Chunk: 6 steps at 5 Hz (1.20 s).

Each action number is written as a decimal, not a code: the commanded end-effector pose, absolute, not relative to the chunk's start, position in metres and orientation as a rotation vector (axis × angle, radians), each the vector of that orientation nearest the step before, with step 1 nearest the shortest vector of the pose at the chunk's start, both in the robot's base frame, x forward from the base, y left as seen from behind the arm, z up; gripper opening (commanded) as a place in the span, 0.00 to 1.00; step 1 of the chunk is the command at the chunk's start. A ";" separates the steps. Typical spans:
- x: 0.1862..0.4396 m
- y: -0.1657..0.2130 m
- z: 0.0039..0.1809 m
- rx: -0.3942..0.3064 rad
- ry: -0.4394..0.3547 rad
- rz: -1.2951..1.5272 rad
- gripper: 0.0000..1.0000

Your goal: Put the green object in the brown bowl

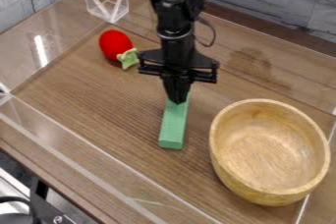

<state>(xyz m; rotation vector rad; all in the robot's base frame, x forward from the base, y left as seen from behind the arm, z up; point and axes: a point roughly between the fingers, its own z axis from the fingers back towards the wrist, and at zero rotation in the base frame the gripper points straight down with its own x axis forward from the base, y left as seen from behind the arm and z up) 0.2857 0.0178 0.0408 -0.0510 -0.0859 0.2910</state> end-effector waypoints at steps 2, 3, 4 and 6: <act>0.310 0.032 0.048 -0.054 -0.129 0.232 0.00; 0.308 0.042 0.036 -0.049 -0.125 0.298 0.00; 0.305 0.051 0.024 -0.042 -0.120 0.361 0.00; 0.305 0.048 0.024 -0.038 -0.106 0.318 0.00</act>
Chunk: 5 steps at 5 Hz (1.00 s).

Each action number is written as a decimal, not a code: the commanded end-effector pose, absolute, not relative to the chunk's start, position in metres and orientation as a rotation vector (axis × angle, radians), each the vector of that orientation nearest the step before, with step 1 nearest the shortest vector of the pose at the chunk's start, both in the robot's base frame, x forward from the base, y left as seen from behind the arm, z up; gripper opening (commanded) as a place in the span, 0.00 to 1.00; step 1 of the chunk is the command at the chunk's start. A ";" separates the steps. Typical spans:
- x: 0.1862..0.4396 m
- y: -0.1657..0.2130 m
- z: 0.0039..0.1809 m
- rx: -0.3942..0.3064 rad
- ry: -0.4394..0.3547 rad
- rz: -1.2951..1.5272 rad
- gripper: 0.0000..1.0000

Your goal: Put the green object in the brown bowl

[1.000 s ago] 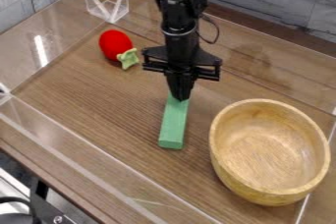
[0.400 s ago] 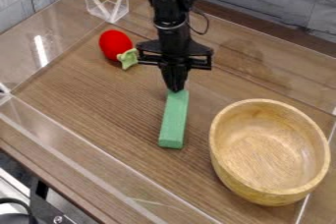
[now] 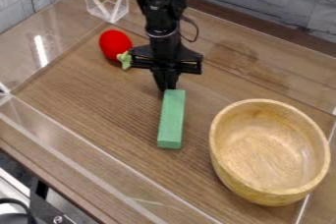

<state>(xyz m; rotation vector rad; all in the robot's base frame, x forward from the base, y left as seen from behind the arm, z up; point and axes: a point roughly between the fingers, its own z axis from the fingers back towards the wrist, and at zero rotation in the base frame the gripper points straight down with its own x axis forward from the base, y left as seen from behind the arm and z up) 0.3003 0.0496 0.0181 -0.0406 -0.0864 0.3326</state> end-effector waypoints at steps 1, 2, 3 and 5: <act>0.305 0.046 0.025 -0.039 -0.101 0.297 0.00; 0.307 0.046 0.029 -0.038 -0.096 0.319 0.00; 0.310 0.047 0.033 -0.037 -0.092 0.341 0.00; 0.291 0.048 0.031 -0.047 -0.087 0.217 0.00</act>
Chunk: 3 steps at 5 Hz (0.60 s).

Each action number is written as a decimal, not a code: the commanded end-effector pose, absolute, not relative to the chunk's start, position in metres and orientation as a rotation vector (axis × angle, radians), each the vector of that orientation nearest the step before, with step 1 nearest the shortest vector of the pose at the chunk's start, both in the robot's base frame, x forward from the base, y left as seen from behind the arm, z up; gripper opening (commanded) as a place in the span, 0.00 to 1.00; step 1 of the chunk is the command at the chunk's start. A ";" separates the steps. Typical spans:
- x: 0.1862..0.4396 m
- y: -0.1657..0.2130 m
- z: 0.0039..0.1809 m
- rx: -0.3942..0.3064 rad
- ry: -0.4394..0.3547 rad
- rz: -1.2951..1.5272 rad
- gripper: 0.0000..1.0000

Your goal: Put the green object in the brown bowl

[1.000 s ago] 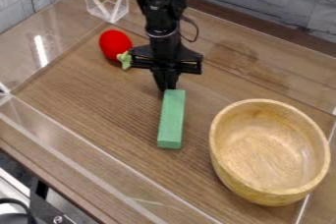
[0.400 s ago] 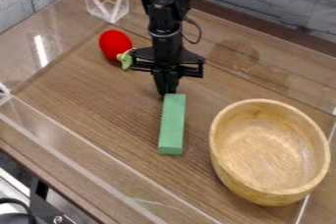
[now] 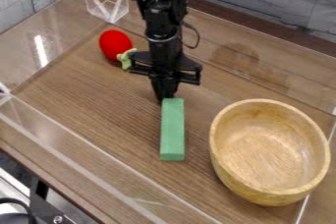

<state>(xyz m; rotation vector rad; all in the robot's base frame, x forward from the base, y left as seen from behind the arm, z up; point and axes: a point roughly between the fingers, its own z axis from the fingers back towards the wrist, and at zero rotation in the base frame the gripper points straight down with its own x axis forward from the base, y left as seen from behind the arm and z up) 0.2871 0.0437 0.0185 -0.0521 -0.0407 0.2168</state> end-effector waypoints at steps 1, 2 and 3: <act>0.290 0.047 0.039 -0.047 -0.090 0.254 0.00; 0.287 0.044 0.049 -0.048 -0.093 0.288 0.00; 0.282 0.039 0.068 -0.065 -0.118 0.286 0.00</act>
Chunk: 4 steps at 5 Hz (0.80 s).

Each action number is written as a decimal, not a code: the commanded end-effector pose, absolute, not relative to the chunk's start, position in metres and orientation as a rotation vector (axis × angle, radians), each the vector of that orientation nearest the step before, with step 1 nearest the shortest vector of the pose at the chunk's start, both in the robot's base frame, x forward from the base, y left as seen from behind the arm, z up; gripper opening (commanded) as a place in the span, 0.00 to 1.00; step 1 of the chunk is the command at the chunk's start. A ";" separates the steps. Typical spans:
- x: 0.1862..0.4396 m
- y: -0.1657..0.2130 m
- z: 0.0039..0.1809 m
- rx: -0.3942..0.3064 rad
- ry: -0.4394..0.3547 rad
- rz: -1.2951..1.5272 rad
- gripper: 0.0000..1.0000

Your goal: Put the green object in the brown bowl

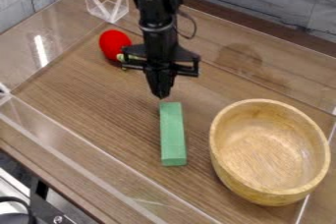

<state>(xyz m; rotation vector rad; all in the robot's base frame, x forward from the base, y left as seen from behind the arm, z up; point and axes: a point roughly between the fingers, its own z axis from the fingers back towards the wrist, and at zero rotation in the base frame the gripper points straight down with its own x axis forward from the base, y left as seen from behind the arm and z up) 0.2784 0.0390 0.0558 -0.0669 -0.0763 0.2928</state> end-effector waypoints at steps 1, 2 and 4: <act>0.270 0.028 0.092 -0.085 -0.141 0.266 0.00; 0.254 0.000 0.102 -0.100 -0.141 0.182 0.00; 0.255 -0.070 0.109 -0.124 -0.137 0.094 0.00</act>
